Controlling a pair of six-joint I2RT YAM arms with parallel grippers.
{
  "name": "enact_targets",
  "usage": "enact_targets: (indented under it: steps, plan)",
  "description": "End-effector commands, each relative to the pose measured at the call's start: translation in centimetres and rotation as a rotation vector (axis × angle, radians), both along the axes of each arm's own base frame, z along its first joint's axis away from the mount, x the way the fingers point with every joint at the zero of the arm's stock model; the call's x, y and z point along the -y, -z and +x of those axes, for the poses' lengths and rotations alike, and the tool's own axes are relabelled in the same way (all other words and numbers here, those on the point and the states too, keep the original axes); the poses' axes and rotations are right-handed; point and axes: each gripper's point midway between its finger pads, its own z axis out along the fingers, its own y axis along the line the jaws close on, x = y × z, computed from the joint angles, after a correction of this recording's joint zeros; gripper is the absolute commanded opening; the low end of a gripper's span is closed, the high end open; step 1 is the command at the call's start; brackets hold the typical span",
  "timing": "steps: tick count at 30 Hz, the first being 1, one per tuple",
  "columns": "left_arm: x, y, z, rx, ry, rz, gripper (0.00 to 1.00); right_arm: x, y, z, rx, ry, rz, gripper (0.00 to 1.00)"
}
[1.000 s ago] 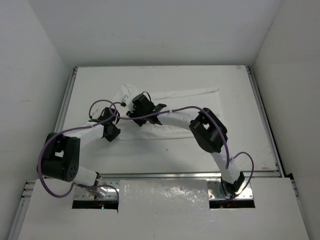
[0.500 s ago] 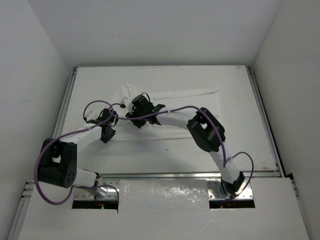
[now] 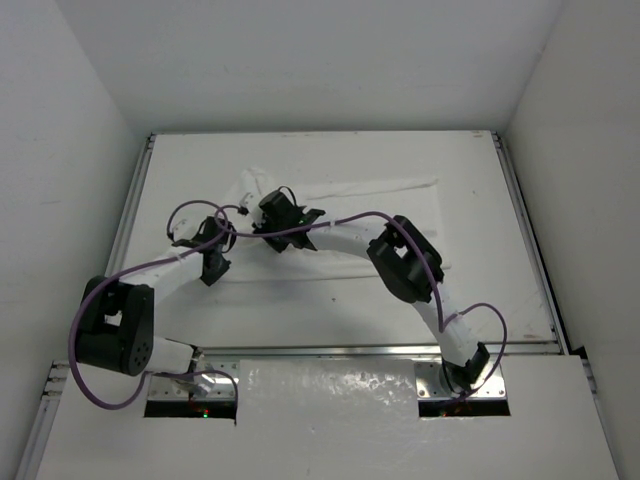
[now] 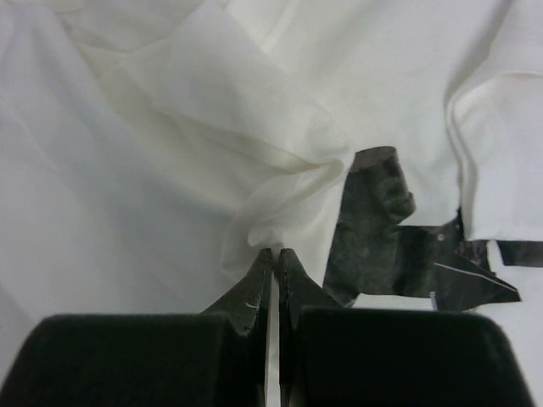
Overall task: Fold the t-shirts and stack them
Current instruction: Fold the flattened tshirt in 1/3 of the way
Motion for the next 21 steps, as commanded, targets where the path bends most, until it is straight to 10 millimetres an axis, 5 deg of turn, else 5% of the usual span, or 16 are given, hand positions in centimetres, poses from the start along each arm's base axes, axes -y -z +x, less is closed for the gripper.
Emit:
enact_targets:
  steps: [1,4,9,12,16,17,19,21]
  plan:
    - [-0.8,-1.1,0.8,0.05,-0.015,0.023,0.2,-0.1,-4.7,3.3,0.12,0.086,0.042,0.0]
    - [-0.8,-1.2,0.7,0.05,-0.016,0.025,0.2,1.1,-5.9,5.5,0.144,0.173,0.042,0.0]
    - [-1.0,-1.5,0.5,0.058,-0.016,0.031,0.2,3.8,-5.1,8.0,0.12,0.265,0.028,0.0]
    - [-0.9,-1.8,0.5,0.067,-0.011,0.027,0.22,4.7,-4.7,8.7,0.125,0.3,-0.005,0.43]
    - [-0.3,-3.1,1.1,0.11,0.027,0.002,0.38,3.9,-6.5,7.6,0.119,0.271,0.036,0.46]
    - [-0.2,-3.6,1.2,0.124,0.033,-0.002,0.49,3.9,-6.6,6.8,0.107,0.261,0.043,0.47]
    - [0.2,-5.8,2.0,0.193,0.06,-0.018,0.57,2.4,-9.0,4.9,0.066,0.194,0.127,0.47]
    - [1.2,-8.5,4.0,0.31,0.114,-0.048,0.56,3.3,-8.3,2.2,-0.016,0.205,0.164,0.44]
